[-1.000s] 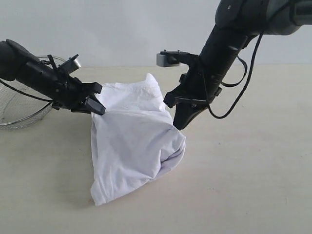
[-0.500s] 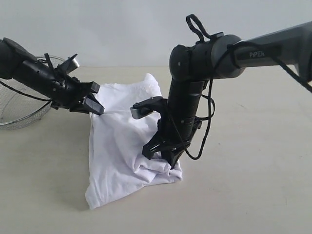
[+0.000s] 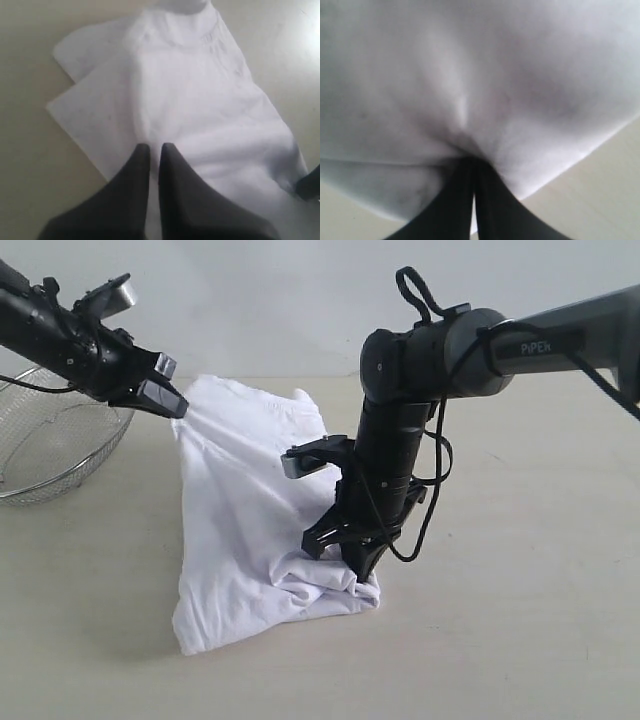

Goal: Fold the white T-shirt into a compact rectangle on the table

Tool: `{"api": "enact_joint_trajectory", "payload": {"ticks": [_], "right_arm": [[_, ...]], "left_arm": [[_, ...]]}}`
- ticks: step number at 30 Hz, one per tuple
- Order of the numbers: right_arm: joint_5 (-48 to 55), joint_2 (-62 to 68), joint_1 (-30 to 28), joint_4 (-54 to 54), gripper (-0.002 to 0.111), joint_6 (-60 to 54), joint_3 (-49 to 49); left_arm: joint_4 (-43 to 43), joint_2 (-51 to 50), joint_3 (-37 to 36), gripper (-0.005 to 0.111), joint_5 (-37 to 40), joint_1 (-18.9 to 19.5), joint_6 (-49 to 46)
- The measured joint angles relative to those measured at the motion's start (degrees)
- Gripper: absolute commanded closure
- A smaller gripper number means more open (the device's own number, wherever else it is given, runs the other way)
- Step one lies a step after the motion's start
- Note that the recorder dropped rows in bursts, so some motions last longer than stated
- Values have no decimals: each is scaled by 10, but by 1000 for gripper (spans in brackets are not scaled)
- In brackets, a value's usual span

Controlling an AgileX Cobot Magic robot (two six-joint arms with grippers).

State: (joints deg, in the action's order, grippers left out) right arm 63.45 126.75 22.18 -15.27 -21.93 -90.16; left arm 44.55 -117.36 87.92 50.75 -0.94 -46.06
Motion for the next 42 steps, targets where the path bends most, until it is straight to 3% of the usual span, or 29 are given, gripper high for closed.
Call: {"api": "enact_joint_trajectory", "payload": {"ticks": [4, 9, 12, 15, 21, 26, 34, 42], "right_arm": [[0, 0, 0, 0, 108, -1, 0], [0, 0, 0, 0, 108, -4, 0], [0, 0, 0, 0, 108, -5, 0], [0, 0, 0, 0, 108, -8, 0], [1, 0, 0, 5, 108, -14, 0], [3, 0, 0, 11, 108, -15, 0], [3, 0, 0, 16, 108, -15, -1], [3, 0, 0, 35, 108, 13, -2]], "left_arm": [[-5, -4, 0, 99, -8, 4, 1], [-6, -15, 0, 73, 2, 5, 4], [6, -14, 0, 63, 70, 8, 11], [24, -12, -10, 72, 150, -2, 19], [55, -11, -82, 102, 185, -62, -2], [87, 19, -150, 102, 183, -108, -40], [96, 78, -284, 102, -52, -167, -18], [85, 60, -322, 102, -116, -178, -1]]}}
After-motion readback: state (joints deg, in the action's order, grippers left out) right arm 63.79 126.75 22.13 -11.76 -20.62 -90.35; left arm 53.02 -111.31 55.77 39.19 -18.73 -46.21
